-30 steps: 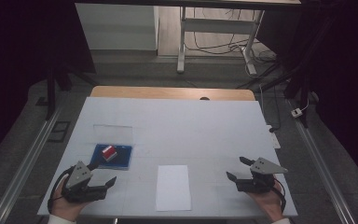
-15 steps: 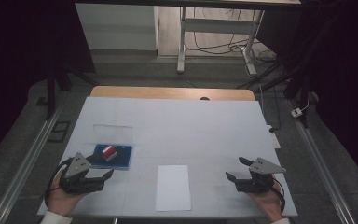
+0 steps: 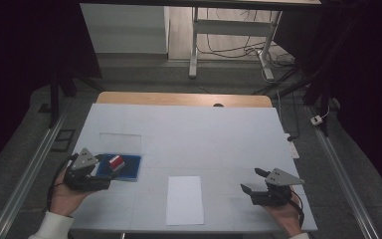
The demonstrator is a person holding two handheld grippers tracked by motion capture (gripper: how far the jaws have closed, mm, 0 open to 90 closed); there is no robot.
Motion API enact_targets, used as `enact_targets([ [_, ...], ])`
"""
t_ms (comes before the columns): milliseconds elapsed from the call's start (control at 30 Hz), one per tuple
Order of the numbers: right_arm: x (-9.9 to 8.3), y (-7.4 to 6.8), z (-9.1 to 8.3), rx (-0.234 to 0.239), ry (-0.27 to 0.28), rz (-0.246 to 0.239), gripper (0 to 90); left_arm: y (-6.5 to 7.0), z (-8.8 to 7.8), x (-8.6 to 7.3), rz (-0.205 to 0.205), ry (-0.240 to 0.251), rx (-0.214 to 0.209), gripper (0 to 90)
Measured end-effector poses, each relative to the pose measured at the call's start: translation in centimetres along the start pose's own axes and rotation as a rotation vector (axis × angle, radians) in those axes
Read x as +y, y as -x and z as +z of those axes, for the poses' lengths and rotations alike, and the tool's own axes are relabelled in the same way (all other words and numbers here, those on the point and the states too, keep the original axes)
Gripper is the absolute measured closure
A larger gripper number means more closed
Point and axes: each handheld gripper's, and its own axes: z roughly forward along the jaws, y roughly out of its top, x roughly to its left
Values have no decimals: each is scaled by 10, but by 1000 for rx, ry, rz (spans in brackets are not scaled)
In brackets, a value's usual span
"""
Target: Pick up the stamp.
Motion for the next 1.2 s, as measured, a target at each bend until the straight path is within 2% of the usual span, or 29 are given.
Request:
enact_targets([
  [133,0,0,0,1,-5,-3,209,-8,7,8,9,-24,4,236],
  [400,-1,0,1,1,-5,0,210,-22,20,18,-2,-77,-14,264],
  [667,-1,0,1,-5,-16,-5,211,-27,40,19,27,-153,13,301],
  [867,-1,0,1,-1,-12,-2,214,-29,46,16,30,-170,14,352],
  [1000,-1,-1,3,1,-19,-8,217,-32,49,14,31,-179,7,438],
  [1200,-2,-1,3,0,-27,-7,219,-33,52,14,35,-181,-6,498],
])
